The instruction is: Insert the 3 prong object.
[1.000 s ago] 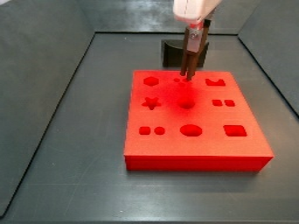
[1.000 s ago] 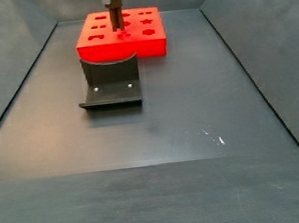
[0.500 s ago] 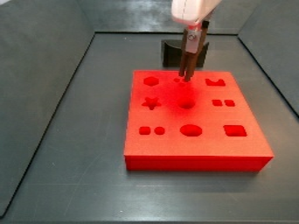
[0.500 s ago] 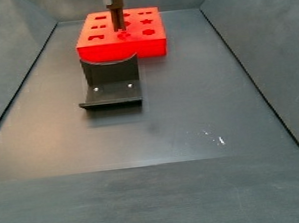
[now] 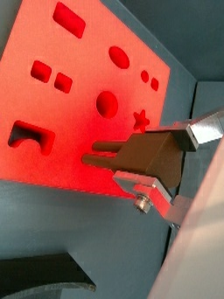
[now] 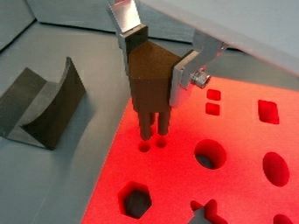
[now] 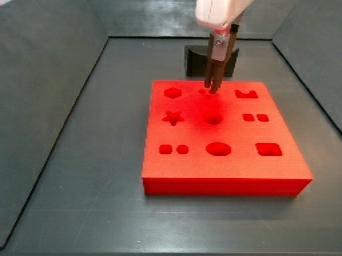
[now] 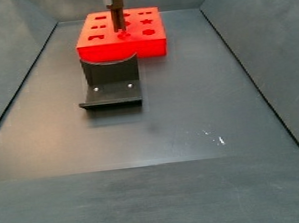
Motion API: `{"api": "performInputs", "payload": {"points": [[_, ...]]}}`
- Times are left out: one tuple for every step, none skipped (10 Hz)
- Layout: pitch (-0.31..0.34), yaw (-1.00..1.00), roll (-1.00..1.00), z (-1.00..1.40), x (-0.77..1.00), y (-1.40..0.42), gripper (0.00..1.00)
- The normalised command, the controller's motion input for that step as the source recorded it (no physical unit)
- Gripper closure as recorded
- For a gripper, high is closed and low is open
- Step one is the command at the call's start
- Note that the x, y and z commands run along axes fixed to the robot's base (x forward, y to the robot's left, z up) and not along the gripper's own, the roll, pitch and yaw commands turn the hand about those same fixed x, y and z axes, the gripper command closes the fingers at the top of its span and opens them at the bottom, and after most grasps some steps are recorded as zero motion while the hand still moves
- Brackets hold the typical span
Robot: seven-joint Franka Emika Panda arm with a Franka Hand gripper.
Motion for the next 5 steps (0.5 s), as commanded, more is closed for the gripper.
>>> {"api": "performInputs", "payload": {"points": [[-0.006, 0.24, 0.01, -0.21, -0.05, 0.0, 1.0], [0.0, 0.31, 0.01, -0.17, 0.0, 0.0, 1.0], [0.0, 0.33, 0.03, -0.14, 0.0, 0.0, 1.0], [0.0, 0.36, 0.05, -0.14, 0.0, 0.0, 1.0], [0.0, 0.38, 0.05, -0.14, 0.0, 0.0, 1.0]]}}
